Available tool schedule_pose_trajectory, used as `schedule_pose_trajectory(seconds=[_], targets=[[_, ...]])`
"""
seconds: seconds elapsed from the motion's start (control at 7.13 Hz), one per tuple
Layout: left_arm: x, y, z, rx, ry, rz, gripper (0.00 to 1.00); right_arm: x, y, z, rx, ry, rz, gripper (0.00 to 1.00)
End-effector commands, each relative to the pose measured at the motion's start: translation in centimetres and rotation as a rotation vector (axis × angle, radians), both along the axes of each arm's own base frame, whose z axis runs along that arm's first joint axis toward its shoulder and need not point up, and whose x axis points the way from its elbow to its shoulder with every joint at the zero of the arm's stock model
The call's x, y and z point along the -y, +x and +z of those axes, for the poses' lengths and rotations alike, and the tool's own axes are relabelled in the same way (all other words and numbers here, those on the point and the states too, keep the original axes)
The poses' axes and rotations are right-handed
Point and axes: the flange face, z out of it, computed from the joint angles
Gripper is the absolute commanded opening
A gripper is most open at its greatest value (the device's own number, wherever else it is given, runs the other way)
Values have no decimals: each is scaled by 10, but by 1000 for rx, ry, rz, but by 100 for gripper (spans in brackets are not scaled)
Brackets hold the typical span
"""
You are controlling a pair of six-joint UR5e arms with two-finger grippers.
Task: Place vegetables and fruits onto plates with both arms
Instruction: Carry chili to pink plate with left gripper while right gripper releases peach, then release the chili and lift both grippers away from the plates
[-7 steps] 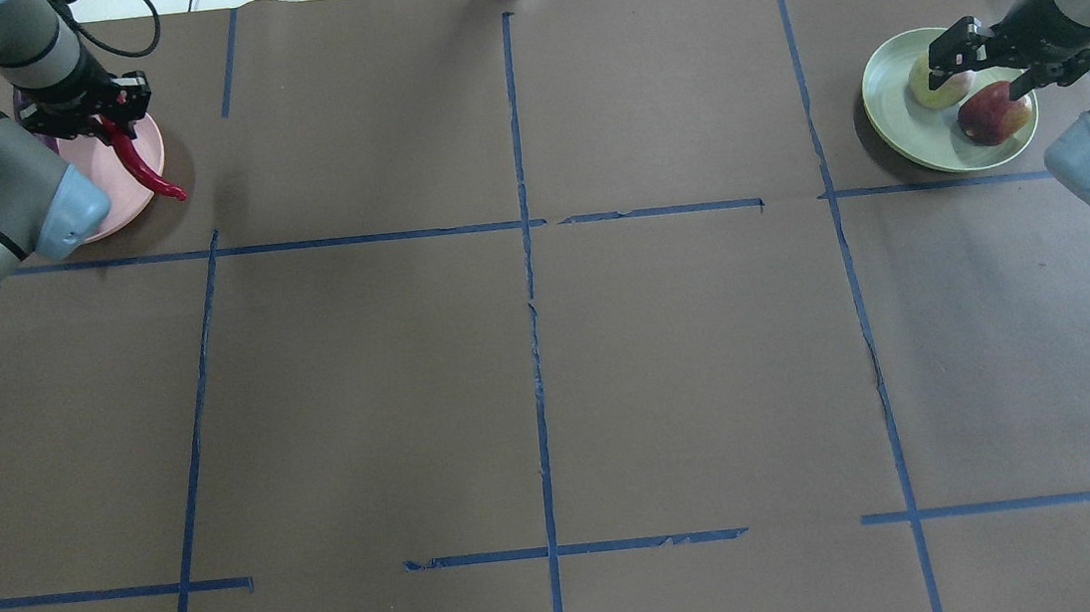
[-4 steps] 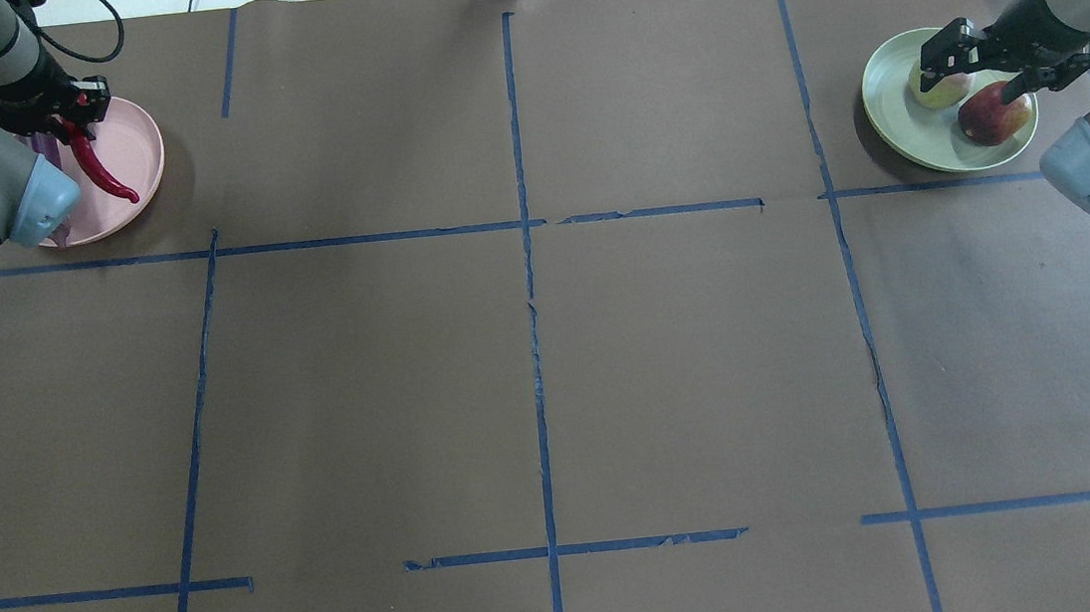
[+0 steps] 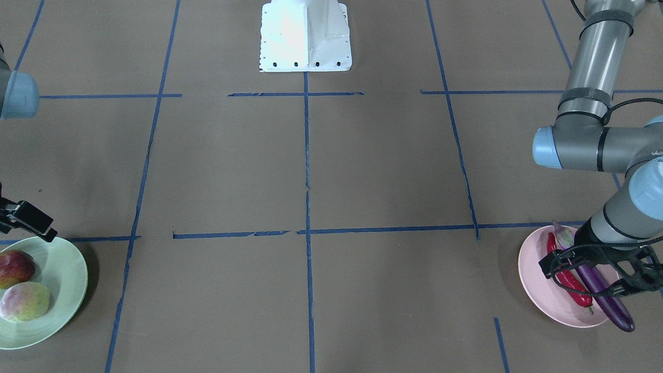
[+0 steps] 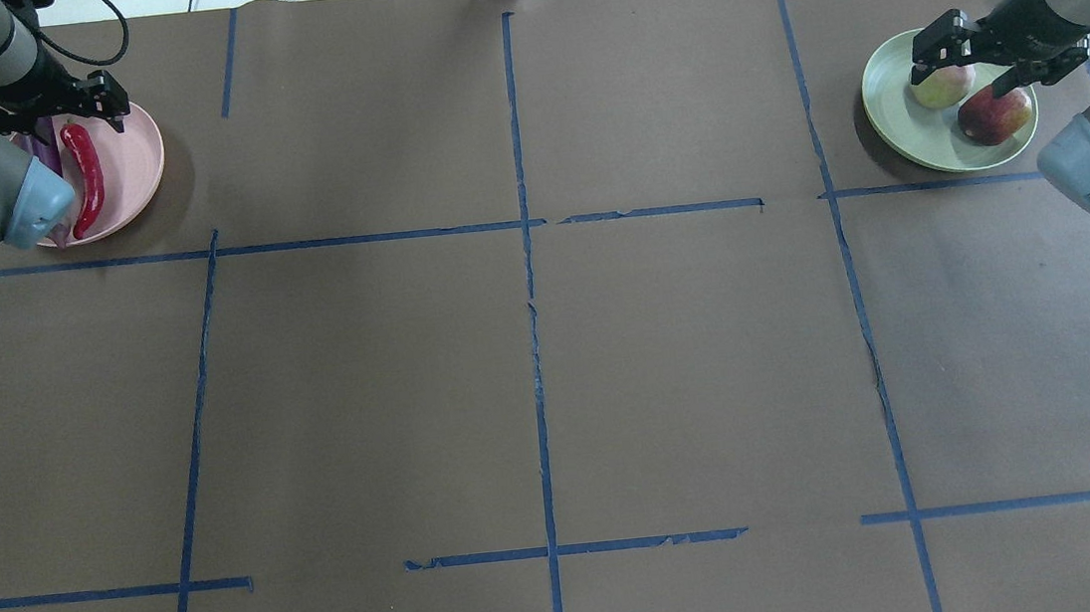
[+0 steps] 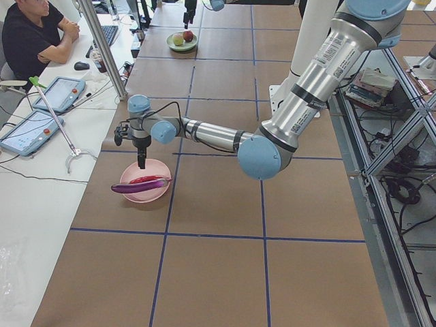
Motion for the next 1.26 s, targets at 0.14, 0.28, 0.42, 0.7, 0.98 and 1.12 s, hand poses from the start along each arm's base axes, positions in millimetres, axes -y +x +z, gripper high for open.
schedule_pose_trajectory(seconds=[0.14, 0.28, 0.42, 0.7, 0.98, 1.12], targets=[[-14, -89, 27, 20, 116, 141, 96, 6, 67, 24, -49, -11, -40, 100], [-12, -130, 43, 72, 115, 244, 96, 8, 91, 34, -102, -7, -123, 100], [-22, -178, 71, 74, 104, 304, 96, 6, 120, 45, -127, -15, -192, 100], [-62, -257, 124, -54, 115, 322, 97, -14, 158, 82, -131, -18, -273, 100], [-87, -281, 147, -100, 122, 322, 100, -88, 194, 105, -135, -3, -259, 100], [-117, -298, 156, -94, 121, 297, 100, -136, 198, 115, -141, 23, -300, 100]])
